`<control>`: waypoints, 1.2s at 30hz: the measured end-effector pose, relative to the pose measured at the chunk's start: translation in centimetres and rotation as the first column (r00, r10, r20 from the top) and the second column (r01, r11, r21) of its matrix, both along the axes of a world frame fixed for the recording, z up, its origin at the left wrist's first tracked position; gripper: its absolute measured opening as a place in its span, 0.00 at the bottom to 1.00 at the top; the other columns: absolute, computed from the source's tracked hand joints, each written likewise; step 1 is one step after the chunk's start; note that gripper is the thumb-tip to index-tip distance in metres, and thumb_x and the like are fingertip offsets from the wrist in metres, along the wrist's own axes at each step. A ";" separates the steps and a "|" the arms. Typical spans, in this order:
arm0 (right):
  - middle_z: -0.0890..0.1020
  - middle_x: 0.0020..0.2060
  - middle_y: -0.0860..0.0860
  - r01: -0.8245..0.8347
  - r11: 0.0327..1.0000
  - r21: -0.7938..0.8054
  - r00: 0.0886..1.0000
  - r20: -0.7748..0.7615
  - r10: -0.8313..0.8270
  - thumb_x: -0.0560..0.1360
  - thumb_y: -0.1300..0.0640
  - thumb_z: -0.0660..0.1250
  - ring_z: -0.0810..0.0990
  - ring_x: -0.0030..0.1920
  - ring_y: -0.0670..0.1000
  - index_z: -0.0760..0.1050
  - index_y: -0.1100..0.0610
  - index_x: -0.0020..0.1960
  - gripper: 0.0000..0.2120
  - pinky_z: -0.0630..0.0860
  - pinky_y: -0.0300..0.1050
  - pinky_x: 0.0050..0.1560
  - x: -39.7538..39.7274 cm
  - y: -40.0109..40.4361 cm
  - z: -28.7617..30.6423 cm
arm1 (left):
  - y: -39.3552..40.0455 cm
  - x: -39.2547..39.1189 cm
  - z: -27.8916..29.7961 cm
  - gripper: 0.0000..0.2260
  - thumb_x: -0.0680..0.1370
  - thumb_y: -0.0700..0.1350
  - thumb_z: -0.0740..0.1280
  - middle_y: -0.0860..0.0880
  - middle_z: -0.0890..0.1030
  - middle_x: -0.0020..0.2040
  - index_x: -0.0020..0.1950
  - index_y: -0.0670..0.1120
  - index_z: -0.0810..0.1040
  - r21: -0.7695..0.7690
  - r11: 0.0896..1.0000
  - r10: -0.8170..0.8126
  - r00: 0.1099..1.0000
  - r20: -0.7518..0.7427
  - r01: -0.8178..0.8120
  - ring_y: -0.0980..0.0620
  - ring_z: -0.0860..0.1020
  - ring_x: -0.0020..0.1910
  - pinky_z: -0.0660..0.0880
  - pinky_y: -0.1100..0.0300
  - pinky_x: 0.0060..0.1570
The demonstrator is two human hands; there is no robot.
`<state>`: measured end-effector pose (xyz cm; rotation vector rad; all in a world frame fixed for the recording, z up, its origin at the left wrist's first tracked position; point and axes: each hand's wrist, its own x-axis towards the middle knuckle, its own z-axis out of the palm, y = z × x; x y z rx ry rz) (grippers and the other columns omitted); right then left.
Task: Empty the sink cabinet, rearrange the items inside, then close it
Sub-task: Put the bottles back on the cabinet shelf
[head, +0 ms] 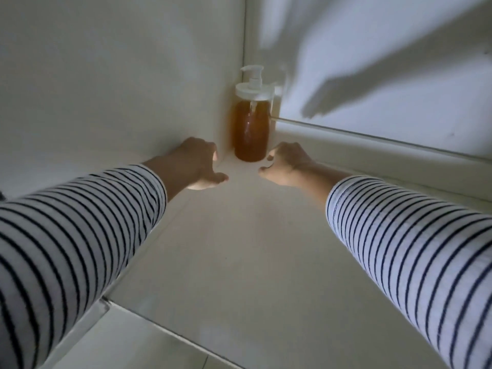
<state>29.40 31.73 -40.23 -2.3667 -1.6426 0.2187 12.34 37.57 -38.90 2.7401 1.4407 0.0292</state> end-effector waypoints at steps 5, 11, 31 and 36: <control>0.78 0.59 0.59 -0.114 0.993 0.031 0.994 0.005 0.114 0.73 0.47 0.66 0.75 0.61 0.58 0.75 0.63 0.60 0.23 0.71 0.43 0.60 -3.5 -4.9 0.7 | -6.0 -4.9 1.1 0.28 0.73 0.61 0.64 0.46 0.70 0.66 0.67 0.46 0.68 0.028 0.999 0.045 0.998 -0.038 -0.044 0.47 0.67 0.66 0.68 0.50 0.63; 0.76 0.63 0.57 -0.273 0.956 0.107 0.960 -0.038 0.278 0.74 0.47 0.65 0.71 0.66 0.55 0.74 0.62 0.63 0.24 0.66 0.42 0.66 -8.9 -12.5 0.5 | -15.7 -12.1 1.8 0.28 0.74 0.59 0.64 0.44 0.72 0.66 0.68 0.45 0.68 0.043 0.987 0.160 0.983 -0.092 -0.157 0.45 0.68 0.66 0.67 0.53 0.62; 0.70 0.67 0.52 -0.628 0.751 0.204 0.695 -0.287 0.659 0.72 0.53 0.69 0.71 0.64 0.50 0.59 0.43 0.73 0.33 0.67 0.41 0.64 -26.9 -26.9 -13.5 | -31.6 -32.4 -10.2 0.39 0.71 0.50 0.72 0.47 0.70 0.69 0.75 0.57 0.53 -0.232 0.953 0.241 0.951 0.196 -0.194 0.48 0.70 0.65 0.62 0.59 0.63; 0.68 0.67 0.51 -0.622 0.744 0.243 0.702 -0.248 0.668 0.70 0.53 0.72 0.74 0.60 0.51 0.50 0.35 0.73 0.42 0.74 0.44 0.58 -28.9 -26.1 -17.6 | -29.9 -33.9 -15.8 0.43 0.72 0.46 0.72 0.46 0.68 0.71 0.74 0.61 0.44 -0.222 0.968 0.175 0.945 0.277 -0.114 0.47 0.71 0.65 0.64 0.57 0.62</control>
